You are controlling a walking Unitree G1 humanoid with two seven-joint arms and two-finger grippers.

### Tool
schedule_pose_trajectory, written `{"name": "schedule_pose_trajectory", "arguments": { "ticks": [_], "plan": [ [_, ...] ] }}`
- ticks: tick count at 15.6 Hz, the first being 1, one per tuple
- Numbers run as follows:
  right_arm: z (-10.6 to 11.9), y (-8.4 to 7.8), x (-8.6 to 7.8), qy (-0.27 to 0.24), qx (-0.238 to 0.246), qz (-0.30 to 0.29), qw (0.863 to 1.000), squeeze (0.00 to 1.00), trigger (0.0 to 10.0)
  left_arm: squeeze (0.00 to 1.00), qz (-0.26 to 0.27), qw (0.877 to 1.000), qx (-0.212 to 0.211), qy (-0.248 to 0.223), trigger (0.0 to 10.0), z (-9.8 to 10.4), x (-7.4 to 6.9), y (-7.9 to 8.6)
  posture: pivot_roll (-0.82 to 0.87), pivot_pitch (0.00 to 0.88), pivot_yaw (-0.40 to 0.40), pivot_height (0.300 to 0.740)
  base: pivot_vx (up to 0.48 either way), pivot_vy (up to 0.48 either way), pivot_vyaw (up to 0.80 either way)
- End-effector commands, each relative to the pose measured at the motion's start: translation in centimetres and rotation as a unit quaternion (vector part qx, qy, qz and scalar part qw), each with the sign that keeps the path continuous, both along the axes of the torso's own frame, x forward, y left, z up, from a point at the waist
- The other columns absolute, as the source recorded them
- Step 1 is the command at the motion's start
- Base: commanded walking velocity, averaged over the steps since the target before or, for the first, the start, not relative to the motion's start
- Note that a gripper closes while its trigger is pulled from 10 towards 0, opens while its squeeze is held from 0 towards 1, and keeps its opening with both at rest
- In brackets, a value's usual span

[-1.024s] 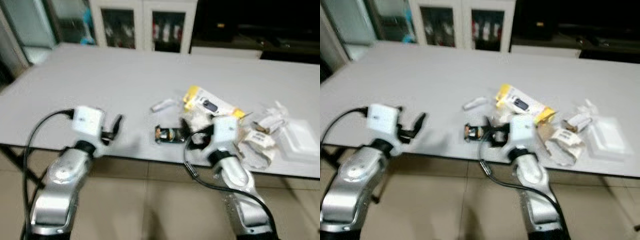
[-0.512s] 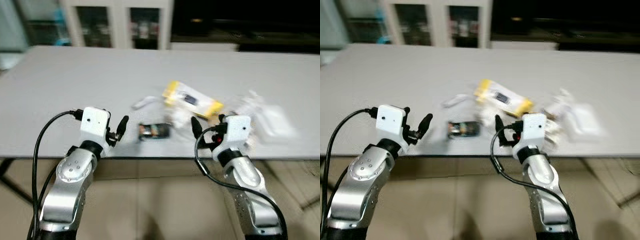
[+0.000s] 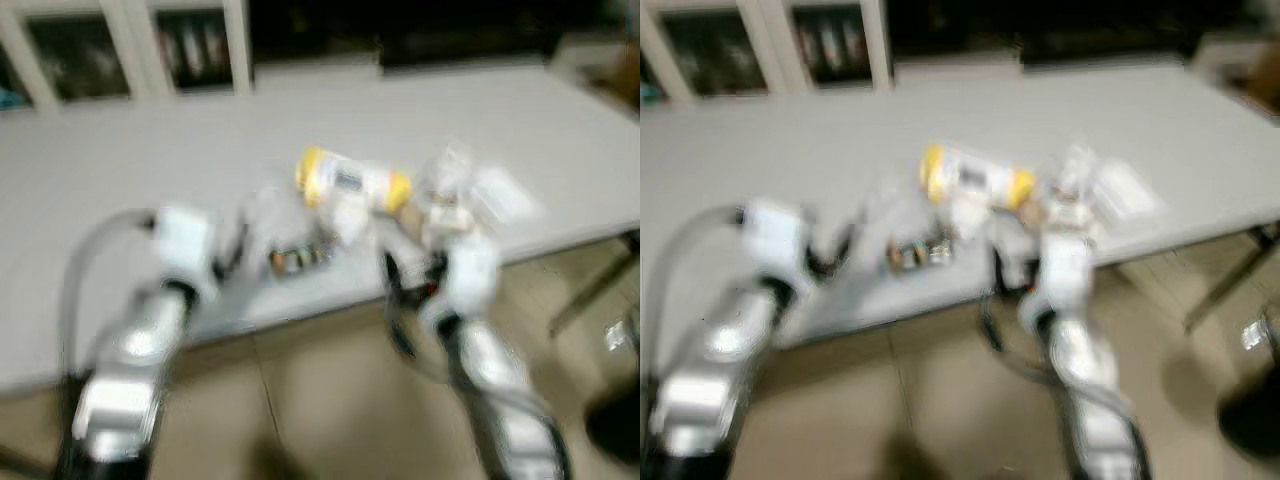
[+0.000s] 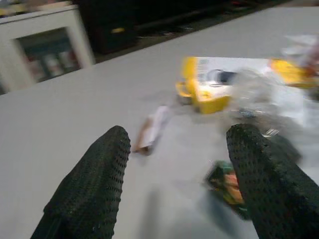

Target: Picking trash to rubbish bin

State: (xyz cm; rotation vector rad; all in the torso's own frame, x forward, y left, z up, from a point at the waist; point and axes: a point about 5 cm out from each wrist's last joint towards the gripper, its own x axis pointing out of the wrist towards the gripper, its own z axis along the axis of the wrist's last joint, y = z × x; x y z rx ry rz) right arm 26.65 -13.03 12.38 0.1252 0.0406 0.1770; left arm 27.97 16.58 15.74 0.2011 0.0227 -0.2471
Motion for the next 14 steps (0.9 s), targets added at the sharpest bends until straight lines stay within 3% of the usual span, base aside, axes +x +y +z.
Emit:
{"name": "schedule_pose_trajectory", "arguments": {
  "ticks": [1,3,6,10,14],
  "plan": [
    [0.4,0.5,-0.1,-0.006,0.01,0.004,1.0,0.0,10.0,0.0,0.001,1.0,0.005,-0.008,10.0,0.5,0.1,0.4,-0.02,0.047,-0.002,0.74,0.0,0.431,-0.8],
    [0.4,0.7,-0.1,-0.006,0.01,0.007,1.0,0.0,10.0,0.0,0.004,1.0,0.007,-0.009,10.0,0.5,0.2,0.4,-0.02,0.047,-0.008,0.74,0.0,0.216,-0.8],
    [0.5,0.6,0.1,-0.006,-0.001,0.018,1.0,0.0,10.0,0.0,0.007,1.0,0.013,-0.013,10.0,0.4,0.0,0.0,-0.02,0.05,-0.019,0.74,0.0,-0.48,0.0],
    [0.4,0.4,0.4,-0.001,-0.015,0.022,1.0,0.0,10.0,0.0,0.026,0.999,-0.029,-0.003,10.0,0.3,-0.4,0.1,-0.02,0.054,-0.047,0.74,0.0,-0.12,0.0],
    [0.5,-0.1,0.9,0.006,-0.025,0.028,0.999,0.0,10.0,0.0,0.023,0.999,-0.042,-0.013,10.0,0.2,-0.5,-0.1,-0.02,0.054,-0.062,0.74,0.0,0.0,0.0]
  ]
}}
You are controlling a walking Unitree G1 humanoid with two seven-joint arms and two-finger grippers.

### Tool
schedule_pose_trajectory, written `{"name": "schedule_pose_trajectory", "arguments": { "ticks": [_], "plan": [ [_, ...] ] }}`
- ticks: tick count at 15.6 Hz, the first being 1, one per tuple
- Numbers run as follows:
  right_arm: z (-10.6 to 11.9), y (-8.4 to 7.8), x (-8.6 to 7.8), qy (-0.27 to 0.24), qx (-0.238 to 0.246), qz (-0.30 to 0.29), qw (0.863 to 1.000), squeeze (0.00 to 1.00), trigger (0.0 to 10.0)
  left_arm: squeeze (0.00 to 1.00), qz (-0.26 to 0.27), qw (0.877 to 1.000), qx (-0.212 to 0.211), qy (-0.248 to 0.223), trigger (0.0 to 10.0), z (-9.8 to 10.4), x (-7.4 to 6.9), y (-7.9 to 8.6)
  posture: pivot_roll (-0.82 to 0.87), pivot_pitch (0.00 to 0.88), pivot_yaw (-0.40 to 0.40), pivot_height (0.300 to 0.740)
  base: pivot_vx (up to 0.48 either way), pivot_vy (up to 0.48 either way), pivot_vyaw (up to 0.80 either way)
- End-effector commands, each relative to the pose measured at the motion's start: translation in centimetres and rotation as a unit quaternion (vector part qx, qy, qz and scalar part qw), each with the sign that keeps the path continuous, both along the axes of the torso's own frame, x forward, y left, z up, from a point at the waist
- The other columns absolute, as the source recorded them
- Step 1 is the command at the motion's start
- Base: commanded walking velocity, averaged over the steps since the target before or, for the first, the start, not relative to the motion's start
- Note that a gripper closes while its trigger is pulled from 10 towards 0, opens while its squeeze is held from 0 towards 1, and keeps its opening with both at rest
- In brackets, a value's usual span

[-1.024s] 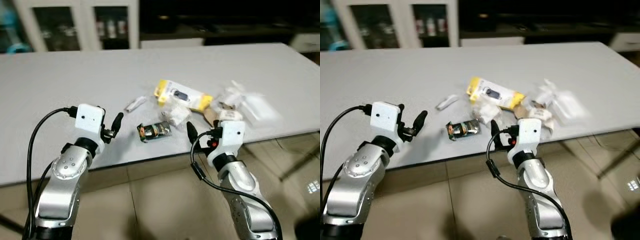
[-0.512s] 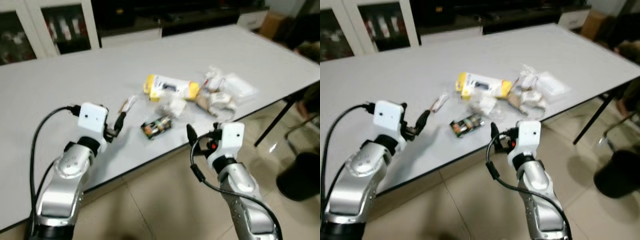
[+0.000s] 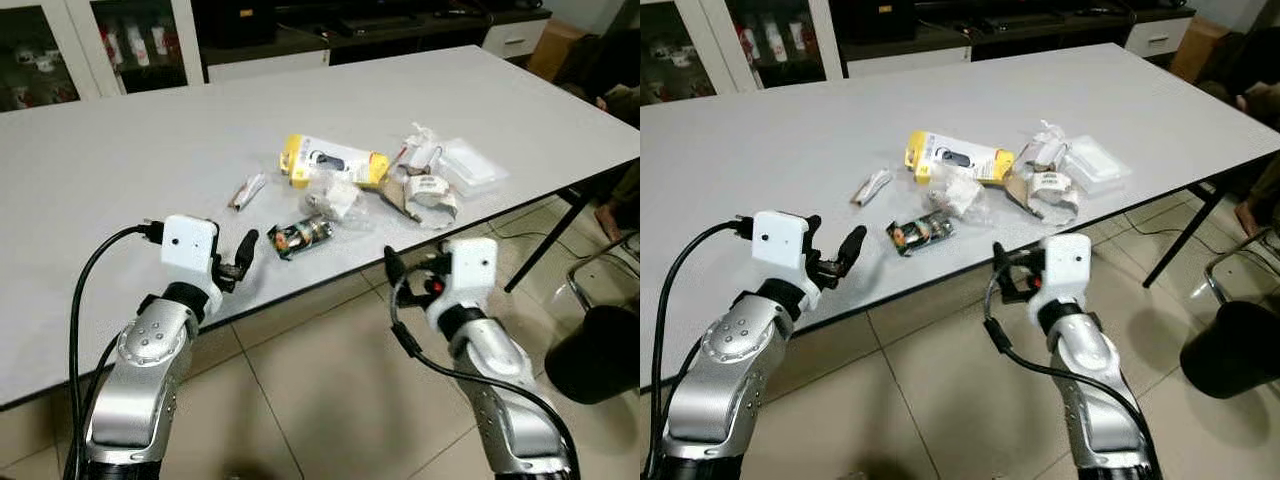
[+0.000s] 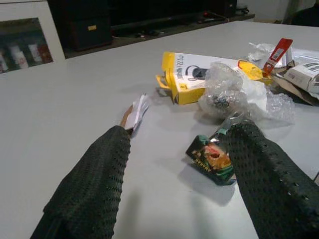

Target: Picking trash to rubbish bin

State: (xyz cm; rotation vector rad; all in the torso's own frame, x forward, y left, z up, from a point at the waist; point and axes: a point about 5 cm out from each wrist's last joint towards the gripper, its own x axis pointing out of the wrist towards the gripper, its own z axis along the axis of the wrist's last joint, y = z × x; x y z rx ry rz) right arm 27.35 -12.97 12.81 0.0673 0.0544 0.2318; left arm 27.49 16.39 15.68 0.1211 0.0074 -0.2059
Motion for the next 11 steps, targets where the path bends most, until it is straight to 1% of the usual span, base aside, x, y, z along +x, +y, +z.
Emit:
{"name": "schedule_pose_trajectory", "arguments": {
  "ticks": [1,6,7,10,11],
  "plan": [
    [0.0,-0.4,0.1,0.007,0.001,-0.003,1.0,0.0,10.0,0.0,-0.003,1.0,-0.001,-0.009,10.0,0.2,-0.1,-0.1,-0.02,0.051,-0.063,0.74,0.292,0.0,-0.4],
    [-0.8,-0.1,-0.5,0.023,0.007,-0.002,1.0,0.0,10.0,0.0,-0.008,1.0,0.003,-0.008,10.0,0.3,0.3,0.1,-0.02,0.044,-0.05,0.74,0.355,0.0,-0.51],
    [-0.9,0.2,-0.6,0.024,0.005,0.008,1.0,0.0,10.0,0.0,-0.009,1.0,0.008,-0.011,10.0,0.5,0.6,0.3,-0.02,0.043,-0.049,0.74,0.352,0.0,0.0],
    [-1.0,0.4,-0.5,0.026,-0.005,0.021,0.999,0.0,10.0,0.0,-0.003,1.0,0.014,-0.009,10.0,0.4,0.6,0.5,-0.02,0.041,-0.056,0.74,0.356,0.0,0.0],
    [-1.0,0.5,-0.5,0.027,-0.009,0.025,0.999,0.0,10.0,0.0,0.008,1.0,0.017,-0.008,10.0,0.3,0.5,0.8,-0.01,0.041,-0.058,0.74,0.0,0.0,0.0]
  ]
}}
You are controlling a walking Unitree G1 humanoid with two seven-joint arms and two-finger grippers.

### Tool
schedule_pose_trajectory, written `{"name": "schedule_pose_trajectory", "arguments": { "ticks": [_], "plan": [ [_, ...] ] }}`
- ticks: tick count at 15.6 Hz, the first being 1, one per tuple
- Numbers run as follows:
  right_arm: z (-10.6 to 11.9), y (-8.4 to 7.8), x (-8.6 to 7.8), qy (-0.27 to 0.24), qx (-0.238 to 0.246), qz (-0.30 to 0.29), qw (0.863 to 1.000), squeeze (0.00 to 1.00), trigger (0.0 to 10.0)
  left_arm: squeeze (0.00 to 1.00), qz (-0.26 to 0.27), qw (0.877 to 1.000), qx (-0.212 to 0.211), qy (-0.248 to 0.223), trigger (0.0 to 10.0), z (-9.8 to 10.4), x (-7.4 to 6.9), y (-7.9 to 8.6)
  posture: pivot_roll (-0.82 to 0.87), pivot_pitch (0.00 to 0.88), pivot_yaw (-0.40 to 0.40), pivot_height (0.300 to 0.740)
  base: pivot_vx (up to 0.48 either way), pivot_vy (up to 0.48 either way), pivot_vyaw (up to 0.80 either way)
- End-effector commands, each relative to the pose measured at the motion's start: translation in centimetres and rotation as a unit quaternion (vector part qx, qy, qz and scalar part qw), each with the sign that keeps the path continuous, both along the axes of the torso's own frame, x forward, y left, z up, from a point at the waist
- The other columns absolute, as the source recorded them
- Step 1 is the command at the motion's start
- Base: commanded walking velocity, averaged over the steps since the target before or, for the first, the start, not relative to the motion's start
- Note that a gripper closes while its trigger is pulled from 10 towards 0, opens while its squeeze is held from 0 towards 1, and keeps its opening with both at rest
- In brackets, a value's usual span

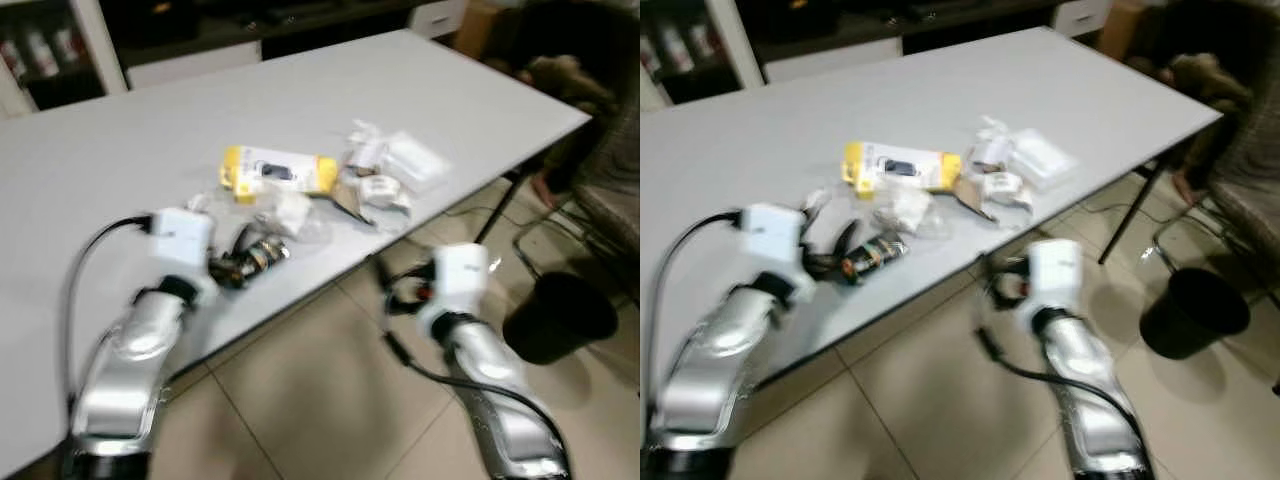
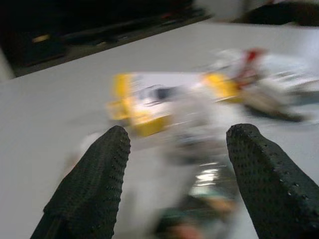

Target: Picking trash to rubbish bin

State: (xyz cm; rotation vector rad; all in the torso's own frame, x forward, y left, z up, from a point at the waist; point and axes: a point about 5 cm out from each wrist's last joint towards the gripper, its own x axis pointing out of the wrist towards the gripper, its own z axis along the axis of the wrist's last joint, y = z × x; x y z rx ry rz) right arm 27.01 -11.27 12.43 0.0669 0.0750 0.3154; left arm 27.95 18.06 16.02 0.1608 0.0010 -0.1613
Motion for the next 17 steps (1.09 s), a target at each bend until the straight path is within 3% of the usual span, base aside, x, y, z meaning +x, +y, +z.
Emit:
{"name": "schedule_pose_trajectory", "arguments": {
  "ticks": [1,3,6,7,9,12,13,15,17],
  "plan": [
    [-0.7,-1.2,-0.2,0.017,-0.011,-0.014,1.0,0.0,10.0,0.0,0.001,1.0,0.004,0.005,10.0,-0.2,0.0,-0.5,-0.01,0.041,-0.061,0.74,0.0,0.0,0.0],
    [-0.7,-1.1,-0.2,0.017,-0.013,-0.007,1.0,0.0,10.0,0.0,0.003,1.0,0.012,0.001,10.0,-0.2,-0.1,0.0,-0.01,0.039,-0.068,0.74,0.0,0.0,0.0],
    [-0.5,-0.4,-0.4,0.015,-0.003,0.025,1.0,0.0,10.0,0.0,-0.026,0.999,-0.01,0.035,10.0,-0.7,-0.4,0.5,0.0,0.038,-0.07,0.74,0.0,0.0,0.0],
    [-0.5,-0.3,-0.4,0.015,-0.002,0.028,0.999,0.0,10.0,1.0,-0.026,0.999,-0.01,0.037,10.0,-0.8,-0.3,0.5,0.0,0.038,-0.07,0.74,0.0,0.0,0.0],
    [-0.1,0.5,-0.9,0.012,-0.001,0.091,0.996,0.0,10.0,1.0,-0.059,0.996,-0.009,0.073,10.0,-1.4,0.2,0.6,0.0,0.045,-0.067,0.74,0.0,0.0,0.0],
    [-0.1,0.5,-1.0,0.019,0.006,0.116,0.993,0.0,10.0,1.0,-0.118,0.988,-0.012,0.096,10.0,-1.6,1.5,0.1,0.01,0.052,-0.07,0.74,0.0,0.0,0.0],
    [-0.1,0.4,-1.1,0.022,0.003,0.128,0.991,0.0,10.0,1.0,-0.136,0.985,-0.008,0.102,10.0,-1.6,2.6,0.2,0.01,0.059,-0.079,0.74,0.0,0.0,0.0],
    [0.0,0.2,-1.2,0.026,0.001,0.141,0.99,0.0,10.0,1.0,-0.152,0.982,0.029,0.109,10.0,-1.5,4.8,0.7,0.01,0.064,-0.083,0.74,0.0,0.0,0.0],
    [-0.1,0.2,-1.3,0.031,0.0,0.151,0.988,0.0,10.0,1.0,-0.185,0.974,0.07,0.111,10.0,-1.2,6.0,0.7,0.0,0.073,-0.087,0.74,0.0,0.0,0.0]
  ]
}}
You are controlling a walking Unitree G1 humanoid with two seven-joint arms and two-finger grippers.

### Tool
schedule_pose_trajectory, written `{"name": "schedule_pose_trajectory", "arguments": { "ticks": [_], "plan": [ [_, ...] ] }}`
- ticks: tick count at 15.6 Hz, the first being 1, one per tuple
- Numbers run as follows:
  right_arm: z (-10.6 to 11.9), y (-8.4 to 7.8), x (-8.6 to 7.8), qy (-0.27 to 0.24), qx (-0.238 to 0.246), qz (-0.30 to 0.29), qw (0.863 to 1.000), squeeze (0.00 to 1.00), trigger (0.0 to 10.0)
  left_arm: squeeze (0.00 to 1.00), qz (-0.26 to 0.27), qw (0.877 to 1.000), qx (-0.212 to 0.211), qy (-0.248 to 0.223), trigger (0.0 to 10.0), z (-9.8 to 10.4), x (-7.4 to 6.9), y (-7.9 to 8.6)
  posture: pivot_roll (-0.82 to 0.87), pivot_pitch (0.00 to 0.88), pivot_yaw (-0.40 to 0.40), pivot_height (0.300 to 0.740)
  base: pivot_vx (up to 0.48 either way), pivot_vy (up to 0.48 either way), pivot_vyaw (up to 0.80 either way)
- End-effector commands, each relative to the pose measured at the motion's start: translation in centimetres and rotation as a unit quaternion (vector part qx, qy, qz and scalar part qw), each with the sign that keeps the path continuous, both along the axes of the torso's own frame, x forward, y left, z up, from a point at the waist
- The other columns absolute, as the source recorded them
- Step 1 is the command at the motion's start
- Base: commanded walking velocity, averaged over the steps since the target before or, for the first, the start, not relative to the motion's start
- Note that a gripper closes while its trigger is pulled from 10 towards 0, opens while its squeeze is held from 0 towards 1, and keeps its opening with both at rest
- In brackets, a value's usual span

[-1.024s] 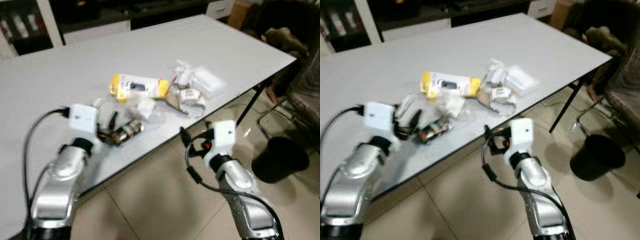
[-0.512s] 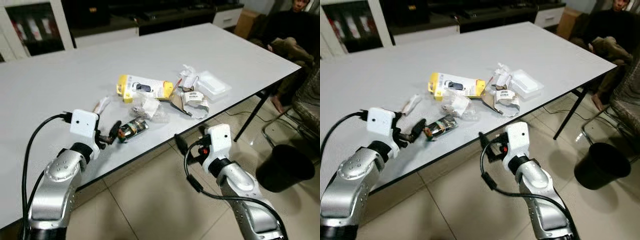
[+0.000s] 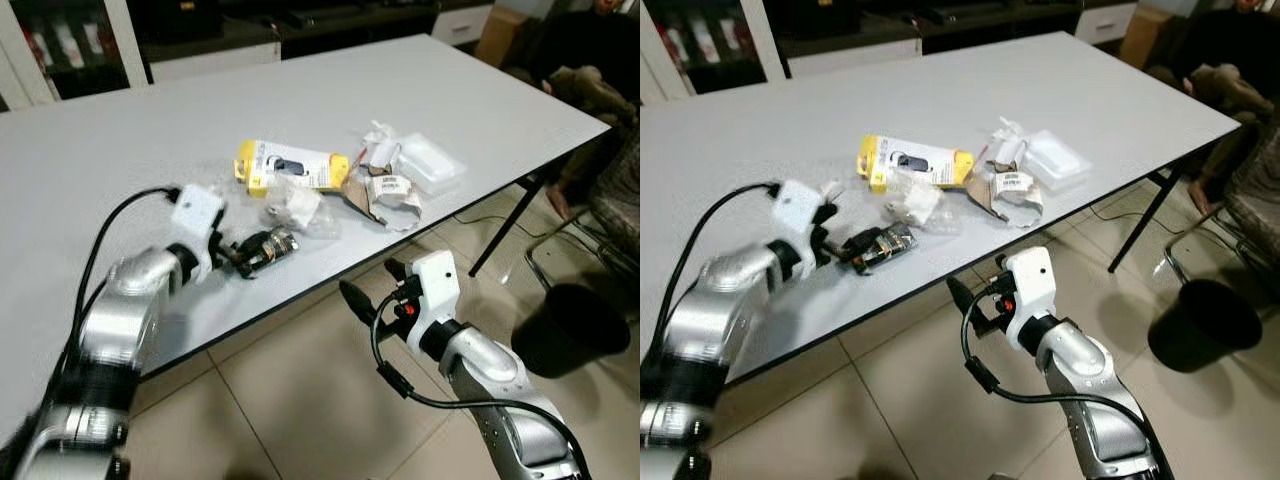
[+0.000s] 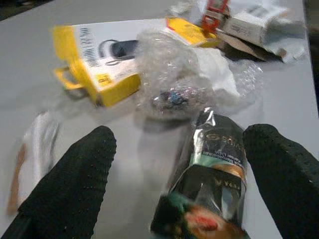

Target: Picking trash to rubbish bin

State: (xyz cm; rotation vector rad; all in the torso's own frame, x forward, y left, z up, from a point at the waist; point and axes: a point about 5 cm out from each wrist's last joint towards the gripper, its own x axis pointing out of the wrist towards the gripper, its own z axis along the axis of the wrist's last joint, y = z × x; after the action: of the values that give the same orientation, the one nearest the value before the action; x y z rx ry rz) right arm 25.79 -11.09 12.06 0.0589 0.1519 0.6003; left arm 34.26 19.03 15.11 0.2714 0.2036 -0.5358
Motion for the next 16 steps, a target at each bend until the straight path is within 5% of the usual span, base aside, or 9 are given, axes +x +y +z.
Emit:
{"name": "schedule_pose_trajectory", "arguments": {
  "ticks": [1,4,11,12,13,16],
  "plan": [
    [0.3,0.0,-0.3,0.003,0.004,0.015,1.0,0.0,10.0,1.0,-0.035,0.999,0.022,0.003,10.0,0.0,0.4,-0.3,-0.01,0.079,-0.083,0.74,0.0,0.0,0.0],
    [0.0,-0.3,-1.1,0.018,0.002,0.023,1.0,0.0,10.0,1.0,-0.076,0.996,0.053,0.015,10.0,0.1,1.9,-0.2,-0.02,0.089,-0.07,0.74,0.0,0.0,0.0],
    [-0.3,-0.6,-2.2,0.035,0.001,0.015,0.999,0.0,10.0,1.0,-0.124,0.989,0.0,0.082,10.0,-1.4,2.4,-0.7,-0.05,0.117,-0.04,0.74,0.0,0.0,0.0],
    [-0.3,-0.6,-2.3,0.035,0.001,0.015,0.999,0.0,10.0,0.75,-0.127,0.988,0.018,0.087,10.0,-1.9,2.3,-0.7,-0.05,0.119,-0.036,0.74,0.0,0.0,0.0],
    [-0.2,-0.5,-2.4,0.035,0.001,0.014,0.999,0.0,10.0,0.0,-0.106,0.989,0.062,0.08,10.0,-2.6,2.4,-0.4,-0.06,0.121,-0.033,0.74,0.0,0.0,0.0],
    [-0.1,-0.5,-2.6,0.035,0.001,0.015,0.999,0.0,10.0,0.0,-0.073,0.989,0.11,0.072,10.0,-3.4,2.4,0.1,-0.06,0.122,-0.028,0.74,0.0,0.0,0.0]
  ]
}}
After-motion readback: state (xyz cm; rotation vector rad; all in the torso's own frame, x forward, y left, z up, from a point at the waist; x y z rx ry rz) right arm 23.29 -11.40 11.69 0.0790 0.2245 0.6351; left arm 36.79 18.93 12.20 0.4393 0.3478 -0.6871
